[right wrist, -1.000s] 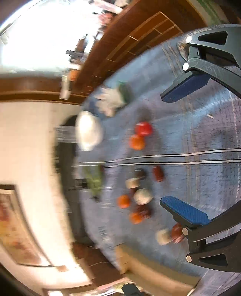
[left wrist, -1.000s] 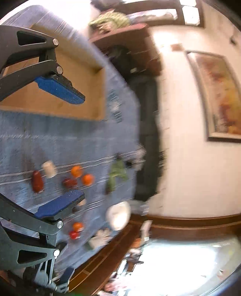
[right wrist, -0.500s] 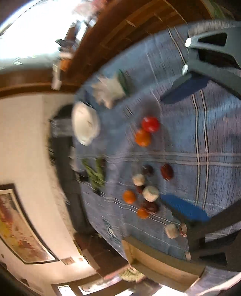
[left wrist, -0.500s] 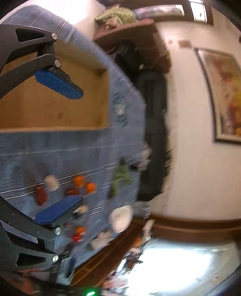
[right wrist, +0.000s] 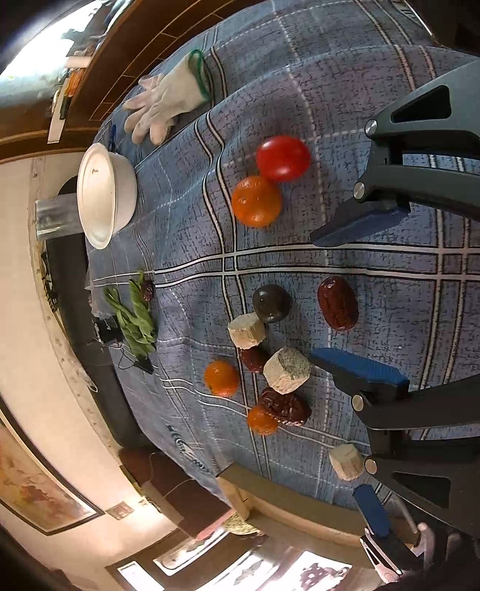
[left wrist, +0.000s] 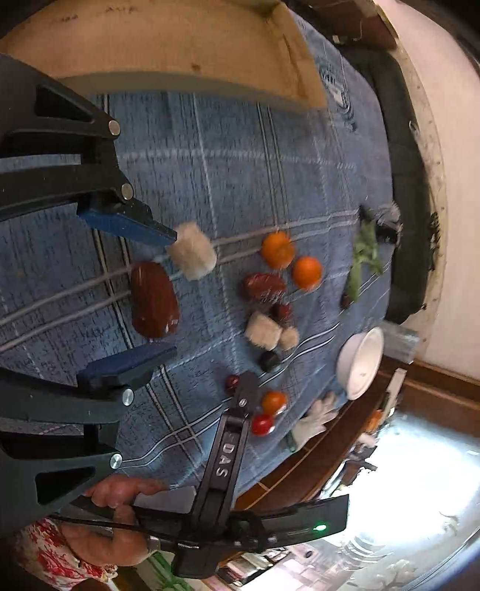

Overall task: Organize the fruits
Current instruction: 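Grasp a dark red date with the left gripper while the right gripper grasps another date, then carry the date into the cardboard box and open the left gripper while the right gripper drops its date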

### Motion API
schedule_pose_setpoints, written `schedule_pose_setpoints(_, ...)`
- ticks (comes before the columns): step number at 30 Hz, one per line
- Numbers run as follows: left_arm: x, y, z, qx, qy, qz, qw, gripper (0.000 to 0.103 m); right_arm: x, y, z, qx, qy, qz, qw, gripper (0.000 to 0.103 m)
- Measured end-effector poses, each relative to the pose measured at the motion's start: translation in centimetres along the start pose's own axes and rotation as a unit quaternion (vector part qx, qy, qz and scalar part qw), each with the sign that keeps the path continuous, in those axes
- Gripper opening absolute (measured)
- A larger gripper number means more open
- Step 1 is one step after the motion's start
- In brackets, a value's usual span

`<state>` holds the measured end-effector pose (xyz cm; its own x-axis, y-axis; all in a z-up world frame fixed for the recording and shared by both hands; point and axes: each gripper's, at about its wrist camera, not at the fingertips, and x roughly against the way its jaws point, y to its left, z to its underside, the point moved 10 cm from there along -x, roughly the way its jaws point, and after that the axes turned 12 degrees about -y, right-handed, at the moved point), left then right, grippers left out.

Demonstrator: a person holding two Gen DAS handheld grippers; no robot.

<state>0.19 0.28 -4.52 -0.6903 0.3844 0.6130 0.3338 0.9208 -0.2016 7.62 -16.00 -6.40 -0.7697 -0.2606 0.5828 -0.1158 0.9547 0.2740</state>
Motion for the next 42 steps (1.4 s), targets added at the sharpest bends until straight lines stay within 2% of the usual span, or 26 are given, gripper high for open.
schedule_pose_setpoints(4,-1.3,-1.4,0.9,-0.017,0.024,0.009,0.9995,0.053,-0.6,0.0,0.2,0.006,0.005,0.003,1.0,0.053)
schedule_pose_setpoints(8,-1.8,-1.5,1.2,-0.025,0.027,-0.004,0.9993,0.047,-0.8,0.2,0.4,0.021,0.005,0.009,1.0,0.035)
schedule_pose_setpoints(13,-0.6,-1.0,0.7,-0.006,0.011,-0.001,0.9999,0.047,-0.4,0.5,0.5,0.027,0.002,0.008,1.0,0.034)
schedule_pose_setpoints(19,3.2,1.0,-1.1,0.015,-0.029,-0.011,0.9994,0.047,2.4,2.7,-0.2,0.035,-0.018,-0.012,0.999,0.035)
schedule_pose_setpoints(24,7.5,6.1,-2.7,0.053,-0.069,-0.055,0.9947,0.047,5.3,7.9,-0.9,0.061,-0.035,-0.06,0.996,0.035)
schedule_pose_setpoints(27,10.2,11.1,-2.7,0.077,-0.082,-0.114,0.987,0.047,6.4,12.5,-0.7,0.081,-0.038,-0.105,0.99,0.035)
schedule_pose_setpoints(32,13.6,20.7,0.0,0.13,-0.073,-0.225,0.9628,0.048,6.3,21.6,1.3,0.118,-0.012,-0.19,0.975,0.036)
schedule_pose_setpoints(36,14.9,24.7,2.1,0.168,-0.062,-0.252,0.951,0.048,5.0,27.9,4.1,0.149,0.015,-0.235,0.96,0.036)
schedule_pose_setpoints(39,15.4,26.0,3.2,0.178,-0.058,-0.251,0.9496,0.048,3.7,31.2,6.4,0.177,0.036,-0.251,0.951,0.036)
schedule_pose_setpoints(42,15.2,26.3,3.9,0.185,-0.054,-0.247,0.9498,0.048,2.0,32.9,8.6,0.201,0.058,-0.249,0.946,0.036)
